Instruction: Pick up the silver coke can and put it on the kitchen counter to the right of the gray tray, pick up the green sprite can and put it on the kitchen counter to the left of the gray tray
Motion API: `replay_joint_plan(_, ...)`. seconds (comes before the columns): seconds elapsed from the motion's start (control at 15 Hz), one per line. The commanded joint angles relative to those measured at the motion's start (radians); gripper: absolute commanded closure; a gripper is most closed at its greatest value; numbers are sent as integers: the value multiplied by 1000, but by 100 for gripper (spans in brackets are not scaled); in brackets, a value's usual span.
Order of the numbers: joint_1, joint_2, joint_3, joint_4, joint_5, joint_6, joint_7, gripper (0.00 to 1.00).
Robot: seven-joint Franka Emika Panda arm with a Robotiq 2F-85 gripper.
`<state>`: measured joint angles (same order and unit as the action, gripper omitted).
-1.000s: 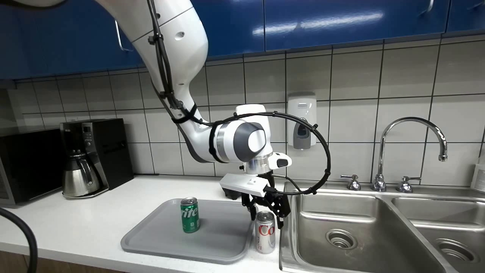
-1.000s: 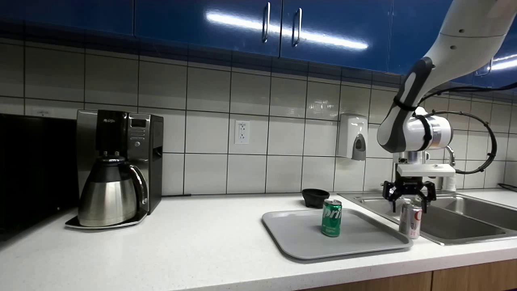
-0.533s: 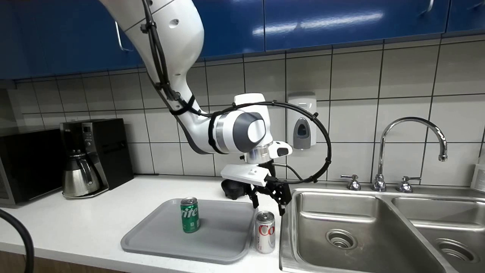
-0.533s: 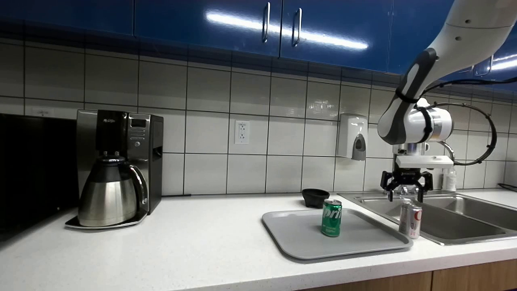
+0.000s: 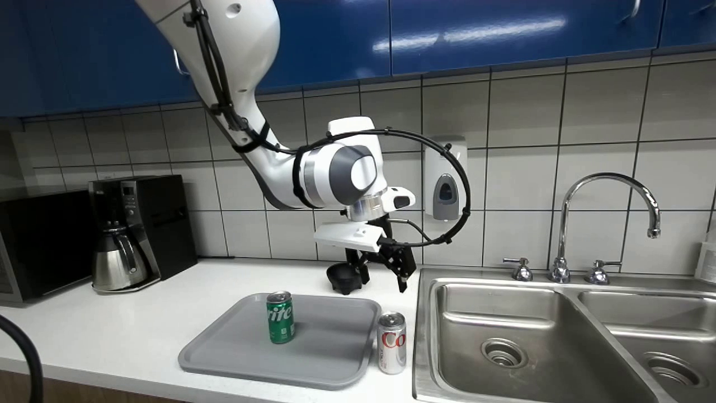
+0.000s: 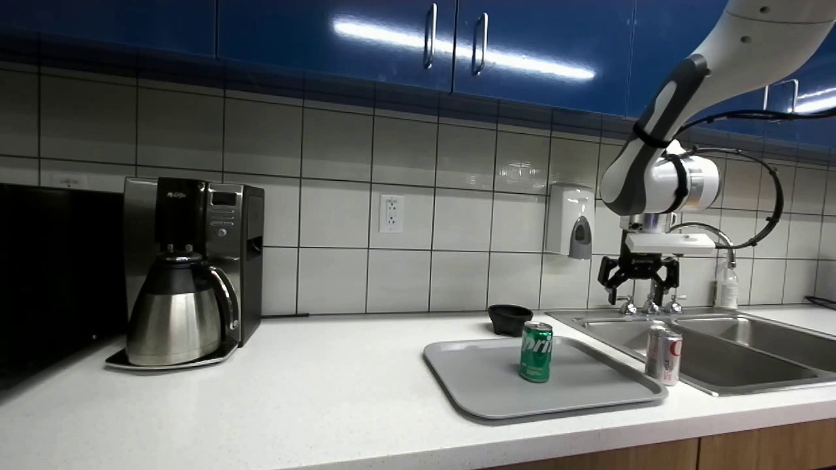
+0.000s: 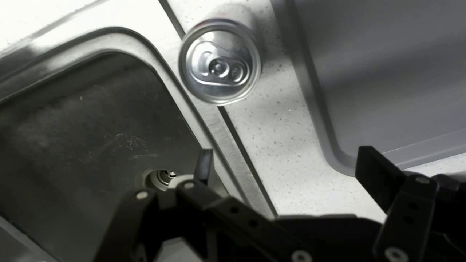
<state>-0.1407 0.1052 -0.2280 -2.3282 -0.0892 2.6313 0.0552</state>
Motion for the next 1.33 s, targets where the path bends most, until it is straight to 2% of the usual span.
replay_joint_plan(0.0, 11, -47, 35, -29, -17, 14, -1, 0)
replay_joint_plan(0.53, 54, -61, 106, -36, 5, 16, -62, 0)
replay_joint_plan(1.27, 95, -53, 195, -39, 86, 19, -272, 0)
